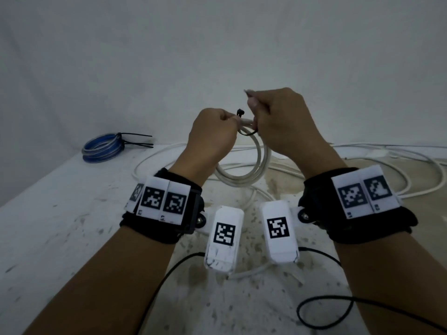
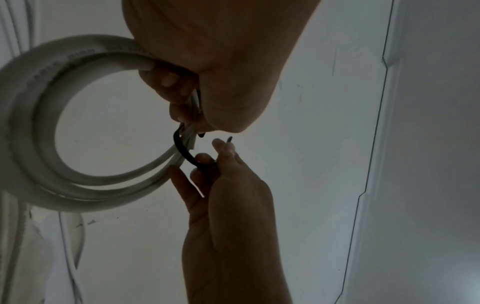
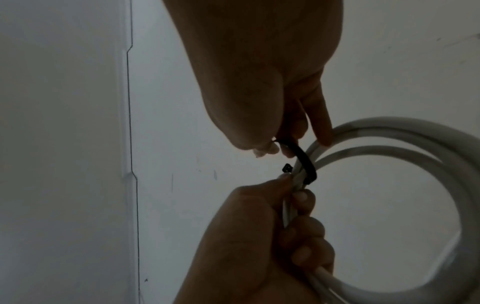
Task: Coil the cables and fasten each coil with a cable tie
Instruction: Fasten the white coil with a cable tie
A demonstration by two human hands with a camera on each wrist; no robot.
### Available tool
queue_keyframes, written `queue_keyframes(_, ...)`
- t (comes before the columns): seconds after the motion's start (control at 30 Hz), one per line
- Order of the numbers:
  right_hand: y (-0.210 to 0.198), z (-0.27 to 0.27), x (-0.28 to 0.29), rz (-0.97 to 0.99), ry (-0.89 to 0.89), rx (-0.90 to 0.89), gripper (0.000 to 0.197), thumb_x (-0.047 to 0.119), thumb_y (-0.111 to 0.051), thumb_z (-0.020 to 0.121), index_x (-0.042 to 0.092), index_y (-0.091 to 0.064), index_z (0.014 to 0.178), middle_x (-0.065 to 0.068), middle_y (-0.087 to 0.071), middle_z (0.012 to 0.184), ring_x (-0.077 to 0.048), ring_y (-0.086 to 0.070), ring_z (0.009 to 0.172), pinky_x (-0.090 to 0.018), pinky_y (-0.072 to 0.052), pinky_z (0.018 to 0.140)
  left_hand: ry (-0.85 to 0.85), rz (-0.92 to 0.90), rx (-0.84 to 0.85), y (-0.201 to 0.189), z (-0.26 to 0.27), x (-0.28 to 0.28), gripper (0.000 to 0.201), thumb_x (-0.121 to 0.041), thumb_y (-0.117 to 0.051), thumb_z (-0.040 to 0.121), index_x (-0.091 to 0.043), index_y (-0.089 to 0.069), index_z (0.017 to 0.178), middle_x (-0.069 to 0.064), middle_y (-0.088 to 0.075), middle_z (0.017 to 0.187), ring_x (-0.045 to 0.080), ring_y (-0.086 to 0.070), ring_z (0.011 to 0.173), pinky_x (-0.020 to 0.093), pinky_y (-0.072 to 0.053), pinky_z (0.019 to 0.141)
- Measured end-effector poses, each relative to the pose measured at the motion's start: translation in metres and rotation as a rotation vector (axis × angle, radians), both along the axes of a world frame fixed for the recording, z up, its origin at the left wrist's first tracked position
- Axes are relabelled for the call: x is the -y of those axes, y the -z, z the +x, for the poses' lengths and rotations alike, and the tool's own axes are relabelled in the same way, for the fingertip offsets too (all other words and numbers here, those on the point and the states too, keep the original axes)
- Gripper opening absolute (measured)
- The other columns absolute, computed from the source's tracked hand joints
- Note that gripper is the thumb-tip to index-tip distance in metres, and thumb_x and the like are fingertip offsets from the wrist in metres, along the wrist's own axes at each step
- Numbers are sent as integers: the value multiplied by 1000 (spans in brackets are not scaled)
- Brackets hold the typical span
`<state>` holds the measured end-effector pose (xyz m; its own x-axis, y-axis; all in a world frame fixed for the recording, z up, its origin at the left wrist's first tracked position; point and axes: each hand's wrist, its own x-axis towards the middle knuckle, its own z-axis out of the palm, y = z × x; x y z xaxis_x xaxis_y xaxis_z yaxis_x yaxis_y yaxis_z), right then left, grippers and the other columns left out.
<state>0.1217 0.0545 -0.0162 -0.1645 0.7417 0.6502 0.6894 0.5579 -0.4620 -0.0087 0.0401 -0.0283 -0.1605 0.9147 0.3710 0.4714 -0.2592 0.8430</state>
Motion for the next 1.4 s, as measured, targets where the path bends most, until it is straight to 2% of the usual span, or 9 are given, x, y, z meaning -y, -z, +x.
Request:
queue_keyframes(0.1, -6, 4, 7, -33, 24, 84, 24, 25, -58, 96, 18, -75, 110, -3, -75, 99, -19, -67, 98, -34, -51, 88, -17, -4, -14, 2, -1, -1, 20, -21, -55, 93, -25, -74, 87, -8, -61, 68, 9, -53, 64, 27, -40, 65)
queue_keyframes(0.23, -11, 6, 11, -24, 41, 159, 19, 24, -64, 92, 19, -78, 103, 0, -75, 96, -16, -65, 90, -29, -50, 78, -25, -3, -27, 2, -3, -2, 21, -20, -54, 93, -24, -75, 89, -6, -59, 65, 10, -49, 59, 27, -38, 63)
queue_keyframes(0.43, -8, 6, 10, -12, 89, 153, 19, 23, -63, 92, 18, -79, 99, -1, -75, 90, -13, -59, 77, -23, -41, 68, -27, -8, -50, 3, 0, -1, 33, -21, -55, 94, -33, -62, 64, -10, -56, 59, 10, -47, 57, 28, -38, 62)
queue_keyframes(0.63, -11, 5, 12, -12, 69, 135, 17, 24, -65, 90, 18, -79, 98, 1, -74, 88, -16, -62, 80, -32, -52, 78, -25, -5, -58, 3, -1, -3, 22, -22, -55, 93, -25, -72, 79, -8, -58, 64, 10, -49, 60, 28, -39, 66)
queue_keyframes(0.77, -11, 4, 12, -43, 86, 153, 17, 24, -66, 89, 19, -80, 97, 4, -70, 80, -11, -56, 73, -25, -45, 70, -21, 3, -74, 3, 0, -3, 24, -21, -53, 93, -28, -67, 76, -10, -59, 67, 7, -49, 61, 27, -37, 64)
queue_keyframes(0.83, -11, 4, 13, -57, 107, 152, 17, 23, -64, 90, 19, -80, 96, 3, -70, 78, -12, -59, 73, -25, -46, 69, -13, -2, -74, 4, 1, -3, 20, -20, -53, 94, -22, -69, 84, -10, -58, 67, 7, -47, 59, 27, -35, 62)
queue_keyframes(1.03, -12, 3, 16, -55, 162, 135, 19, 19, -62, 90, 15, -80, 93, -3, -73, 84, -22, -66, 78, -33, -56, 74, -25, 13, -124, 8, 2, -5, 19, -25, -54, 93, -21, -73, 93, -10, -59, 70, 11, -53, 66, 28, -40, 66)
queue_keyframes(1.23, -11, -1, 15, -81, 204, 140, 18, 26, -67, 86, 13, -79, 87, -4, -72, 81, -20, -65, 79, -26, -45, 65, -24, 41, -220, 8, 4, -4, 16, -28, -53, 95, -27, -67, 87, -13, -59, 72, 13, -56, 73, 29, -40, 70)
queue_keyframes(1.4, -10, 4, 9, -80, 268, 70, 21, 32, -70, 87, 12, -77, 90, -2, -71, 84, -18, -64, 82, -23, -38, 65, 19, 97, -327, 6, 8, -2, 15, -27, -51, 96, -27, -66, 94, -13, -62, 78, 12, -59, 81, 28, -41, 71)
